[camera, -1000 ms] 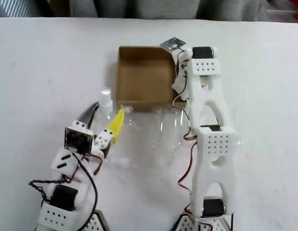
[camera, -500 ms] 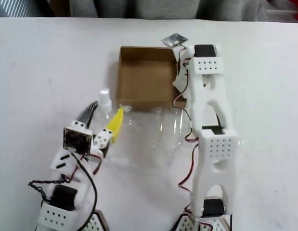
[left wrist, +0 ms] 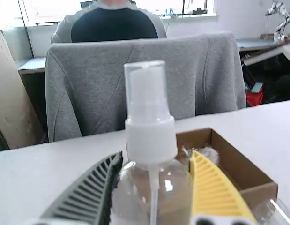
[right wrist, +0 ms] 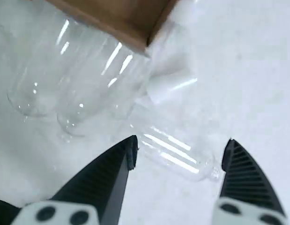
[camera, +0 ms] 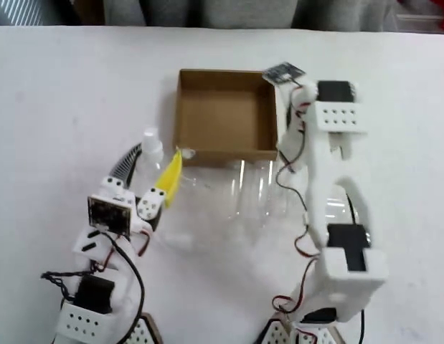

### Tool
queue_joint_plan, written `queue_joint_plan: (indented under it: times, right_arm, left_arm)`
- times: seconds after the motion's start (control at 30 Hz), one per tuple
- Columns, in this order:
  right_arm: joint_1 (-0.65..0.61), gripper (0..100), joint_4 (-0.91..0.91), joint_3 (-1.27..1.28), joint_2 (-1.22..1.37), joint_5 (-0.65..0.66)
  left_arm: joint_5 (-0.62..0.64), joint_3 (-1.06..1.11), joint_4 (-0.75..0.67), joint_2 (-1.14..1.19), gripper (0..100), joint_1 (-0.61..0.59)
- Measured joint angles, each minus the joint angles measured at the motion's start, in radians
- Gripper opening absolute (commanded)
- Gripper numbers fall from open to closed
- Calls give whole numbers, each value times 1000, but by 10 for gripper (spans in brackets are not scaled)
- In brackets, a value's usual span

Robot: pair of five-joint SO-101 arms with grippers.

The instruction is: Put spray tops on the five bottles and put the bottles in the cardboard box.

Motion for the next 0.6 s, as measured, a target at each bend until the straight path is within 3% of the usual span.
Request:
queue_joint_plan:
  times: [0.27,0.6]
  right_arm:
    - [213,264,-164,430,-206,0]
    - [411,264,-410,876,-422,0]
  left_arm:
    - [0,0,-229,0,80,0]
    - [0,-117,-253,0,80,11]
